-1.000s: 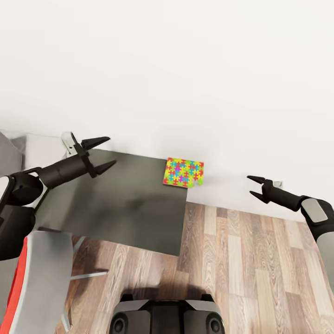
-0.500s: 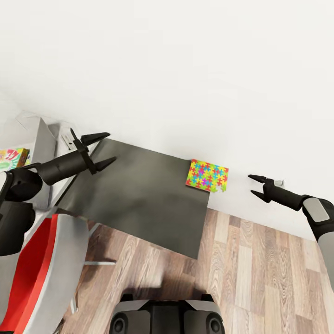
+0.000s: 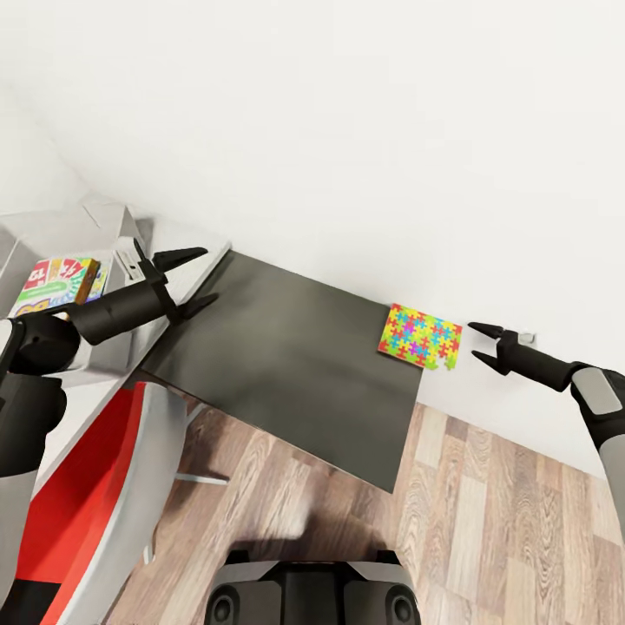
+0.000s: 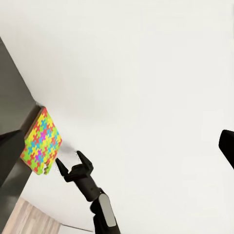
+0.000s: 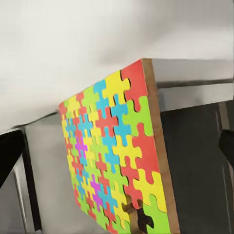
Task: Put all the toys in the child's room - the three board games (two on the bed and one on the table), the two jigsaw puzzles on the table, and the tennis ball on the table - inside the toy box on the table in the child's room.
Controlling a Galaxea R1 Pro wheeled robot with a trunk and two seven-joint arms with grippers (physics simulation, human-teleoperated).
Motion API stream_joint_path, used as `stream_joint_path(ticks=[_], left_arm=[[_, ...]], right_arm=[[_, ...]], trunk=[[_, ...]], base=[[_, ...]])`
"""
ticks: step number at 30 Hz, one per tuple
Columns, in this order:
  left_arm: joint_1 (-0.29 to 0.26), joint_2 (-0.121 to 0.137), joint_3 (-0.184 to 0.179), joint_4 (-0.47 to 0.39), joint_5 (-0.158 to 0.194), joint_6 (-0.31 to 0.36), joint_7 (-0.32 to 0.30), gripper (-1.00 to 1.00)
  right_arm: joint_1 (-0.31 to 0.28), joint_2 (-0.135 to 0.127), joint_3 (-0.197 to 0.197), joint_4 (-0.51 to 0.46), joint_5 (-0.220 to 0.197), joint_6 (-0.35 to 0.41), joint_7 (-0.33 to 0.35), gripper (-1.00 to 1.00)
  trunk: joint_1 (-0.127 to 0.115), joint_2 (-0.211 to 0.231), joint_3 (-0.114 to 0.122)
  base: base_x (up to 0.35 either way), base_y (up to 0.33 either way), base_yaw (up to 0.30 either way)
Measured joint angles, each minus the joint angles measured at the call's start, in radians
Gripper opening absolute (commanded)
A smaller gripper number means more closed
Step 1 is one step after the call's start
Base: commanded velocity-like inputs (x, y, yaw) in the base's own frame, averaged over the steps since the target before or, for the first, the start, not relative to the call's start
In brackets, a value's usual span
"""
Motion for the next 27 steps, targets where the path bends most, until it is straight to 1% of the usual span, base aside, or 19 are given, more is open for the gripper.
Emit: stream_joint_path(ticks=[1,2,6,10,17,27], left_arm=[[-0.007,-0.001,-0.002,0.000,0.000,0.000,0.002,1.00],[-0.008,-0.001,-0.003,0.000,0.000,0.000,0.003,1.00],[-0.011,-0.001,-0.004,0.000,0.000,0.000,0.003,1.00],[-0.012,-0.001,-0.005,0.000,0.000,0.000,0.004,1.00],[-0.013,-0.001,-0.005,0.000,0.000,0.000,0.004,1.00],[-0.014,0.000,-0.005,0.000,0.000,0.000,0.004,1.00]], right_arm=[[0.005,-0.006,-0.003,-0.029,-0.002,0.001,0.025,1.00],[0.006,-0.010,-0.004,-0.034,-0.002,0.001,0.030,1.00],[0.008,-0.026,-0.005,-0.044,-0.005,0.001,0.038,1.00],[0.008,-0.032,-0.005,-0.047,-0.006,0.002,0.041,1.00],[0.008,-0.036,-0.005,-0.049,-0.007,0.002,0.044,1.00],[0.009,-0.037,-0.006,-0.050,-0.008,0.002,0.045,1.00]], trunk=[[0.000,0.000,-0.001],[0.000,0.000,-0.001],[0.000,0.000,-0.006],[0.000,0.000,-0.011],[0.000,0.000,-0.019],[0.000,0.000,-0.022]], base=[[0.000,0.000,0.024],[0.000,0.000,0.019],[0.000,0.000,0.012],[0.000,0.000,0.006],[0.000,0.000,0.002],[0.000,0.000,0.000]])
